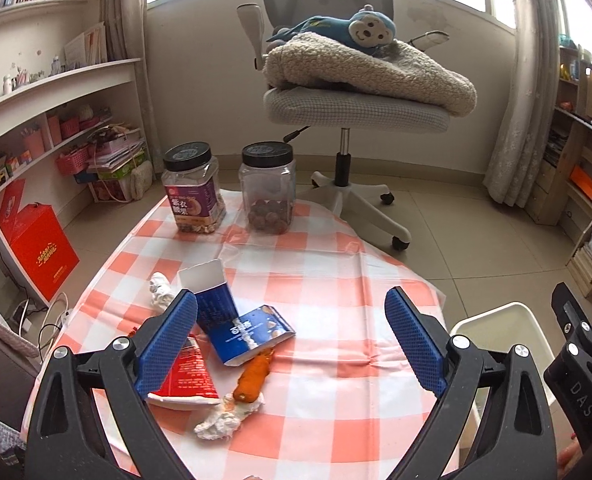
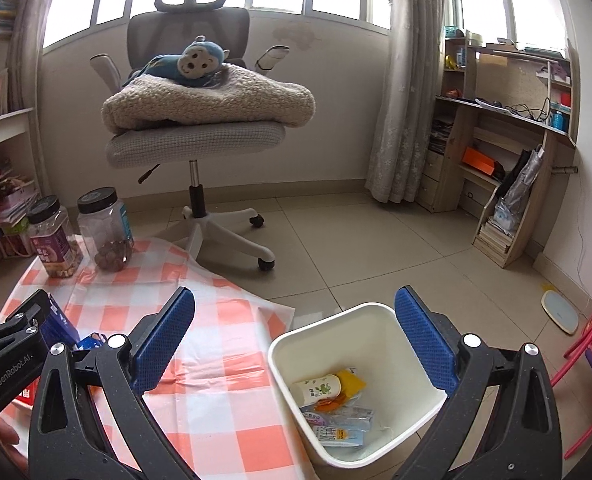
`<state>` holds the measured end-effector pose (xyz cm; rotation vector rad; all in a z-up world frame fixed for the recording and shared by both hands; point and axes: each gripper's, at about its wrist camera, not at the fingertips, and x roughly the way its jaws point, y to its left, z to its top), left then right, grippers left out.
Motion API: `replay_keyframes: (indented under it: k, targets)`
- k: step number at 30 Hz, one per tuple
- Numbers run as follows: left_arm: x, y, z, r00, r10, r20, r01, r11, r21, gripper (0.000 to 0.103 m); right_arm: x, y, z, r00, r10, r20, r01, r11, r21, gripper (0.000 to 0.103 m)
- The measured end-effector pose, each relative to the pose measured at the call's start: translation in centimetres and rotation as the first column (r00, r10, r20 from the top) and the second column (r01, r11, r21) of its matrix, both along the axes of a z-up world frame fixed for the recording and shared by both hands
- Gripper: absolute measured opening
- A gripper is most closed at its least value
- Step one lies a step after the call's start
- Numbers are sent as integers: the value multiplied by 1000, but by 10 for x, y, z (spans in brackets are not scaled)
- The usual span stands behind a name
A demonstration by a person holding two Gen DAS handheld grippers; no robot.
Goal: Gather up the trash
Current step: 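Move both tools back over the remaining trash on the table, then grasp the red noodle packet with the left tool while the right tool grasps an orange snack stick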
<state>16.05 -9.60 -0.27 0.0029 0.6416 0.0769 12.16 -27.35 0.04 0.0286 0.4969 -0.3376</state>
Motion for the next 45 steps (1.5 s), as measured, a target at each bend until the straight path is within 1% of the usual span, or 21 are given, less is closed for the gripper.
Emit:
replay_keyframes:
  k: [4,7,12,14,16,19,20,23,24,26,29,30,31,32,33,35,36,38,41,43,45]
  targets:
    - [4,31,-10,998,44,-35,-44,999,5,92,10,25,-4,999,42,-21,-42,999,-13,96]
    - [12,59,-21,993,75,-93,-73,997,30,92,19,41,-9,995,79,-55,-79,997,3,96]
    - [30,115,-50,961,141,-238,-130,990,58,92,37,65,-23,981,134,-140,-131,991,36,96]
    - [40,139,-65,932,145,-332,-140,989,40,92,46,72,-31,969,164,-186,-151,985,84,96]
    - [51,165,-82,894,115,-432,-140,990,-27,92,54,75,-41,950,205,-236,-172,973,152,96]
    - [65,189,-116,813,-1,-582,-78,991,-110,92,64,81,-57,918,274,-287,-204,946,252,96]
    - [67,194,-125,801,-9,-599,-73,991,-113,92,67,84,-61,905,299,-302,-214,934,286,96]
    - [71,210,-145,790,-50,-611,-63,985,-162,92,72,93,-76,872,358,-335,-229,902,367,96]
    - [71,214,-150,791,-83,-606,-61,975,-213,92,74,95,-81,862,371,-346,-229,893,388,96]
    - [73,220,-155,798,-159,-581,-58,940,-336,92,79,101,-91,840,395,-372,-223,876,427,96]
    - [74,215,-162,784,-253,-567,-29,897,-441,92,84,105,-106,811,412,-416,-203,864,461,96]
    - [73,210,-161,783,-273,-559,-13,891,-454,92,86,107,-111,802,415,-430,-197,863,465,96]
    - [72,206,-157,791,-277,-546,3,893,-449,87,87,109,-115,792,418,-445,-193,863,467,96]
    - [69,200,-152,800,-287,-527,21,891,-454,73,88,109,-118,783,421,-457,-189,862,469,96]
    - [66,196,-147,802,-306,-512,32,879,-475,65,89,111,-121,774,426,-468,-189,861,472,96]
    - [61,194,-135,815,-307,-492,25,866,-499,41,88,113,-124,762,435,-479,-194,860,472,96]
    - [58,195,-130,822,-299,-484,18,863,-504,38,87,116,-124,757,440,-482,-201,860,470,96]
    - [60,197,-121,842,-272,-466,6,868,-496,30,85,119,-125,749,452,-485,-216,858,466,96]
    - [52,202,-108,867,-231,-442,-8,880,-475,29,82,128,-127,728,474,-496,-241,854,462,96]
    - [43,206,-98,882,-192,-431,-16,901,-434,28,80,136,-131,710,493,-503,-258,847,465,96]
    - [34,210,-82,904,-144,-402,-5,937,-348,28,77,147,-135,686,519,-509,-279,835,475,96]
